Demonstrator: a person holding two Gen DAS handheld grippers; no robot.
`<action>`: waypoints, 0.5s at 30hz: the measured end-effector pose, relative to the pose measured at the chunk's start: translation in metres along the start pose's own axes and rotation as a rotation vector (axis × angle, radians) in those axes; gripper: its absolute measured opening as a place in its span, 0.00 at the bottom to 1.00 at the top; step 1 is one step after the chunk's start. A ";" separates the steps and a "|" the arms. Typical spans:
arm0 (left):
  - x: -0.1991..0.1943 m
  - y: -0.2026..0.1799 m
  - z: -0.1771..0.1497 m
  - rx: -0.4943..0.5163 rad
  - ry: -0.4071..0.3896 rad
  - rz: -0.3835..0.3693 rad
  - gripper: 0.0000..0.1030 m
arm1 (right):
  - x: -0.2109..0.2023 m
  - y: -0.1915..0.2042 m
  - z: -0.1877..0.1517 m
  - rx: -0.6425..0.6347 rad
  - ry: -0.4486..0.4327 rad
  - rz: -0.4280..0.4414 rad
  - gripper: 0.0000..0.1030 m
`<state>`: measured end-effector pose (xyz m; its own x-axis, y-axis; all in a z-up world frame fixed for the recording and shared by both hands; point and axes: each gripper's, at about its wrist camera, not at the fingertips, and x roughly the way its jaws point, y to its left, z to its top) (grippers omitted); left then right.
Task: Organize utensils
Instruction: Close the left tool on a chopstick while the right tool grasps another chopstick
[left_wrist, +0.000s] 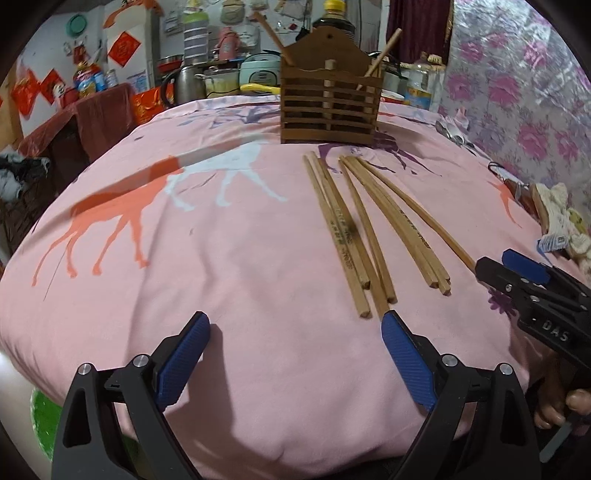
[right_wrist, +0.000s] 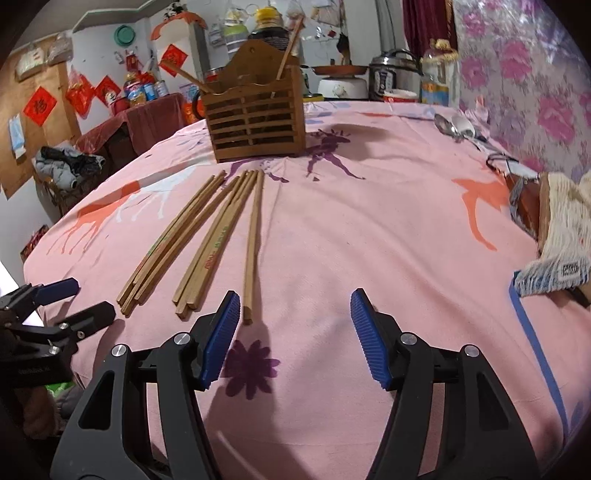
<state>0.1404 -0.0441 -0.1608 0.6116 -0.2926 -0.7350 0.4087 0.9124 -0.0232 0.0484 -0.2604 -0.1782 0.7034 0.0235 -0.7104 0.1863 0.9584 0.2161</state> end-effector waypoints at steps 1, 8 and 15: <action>0.002 0.000 0.001 0.003 0.000 0.006 0.90 | 0.000 -0.001 0.000 0.004 0.000 0.002 0.59; 0.013 0.035 0.014 -0.098 0.008 0.094 0.90 | 0.000 0.000 -0.001 0.002 -0.003 0.002 0.60; 0.009 0.023 0.009 -0.056 -0.004 0.077 0.90 | 0.000 0.000 0.000 -0.001 -0.010 0.002 0.60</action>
<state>0.1614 -0.0288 -0.1617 0.6427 -0.2221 -0.7333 0.3222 0.9467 -0.0043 0.0483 -0.2601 -0.1778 0.7104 0.0230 -0.7034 0.1839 0.9587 0.2170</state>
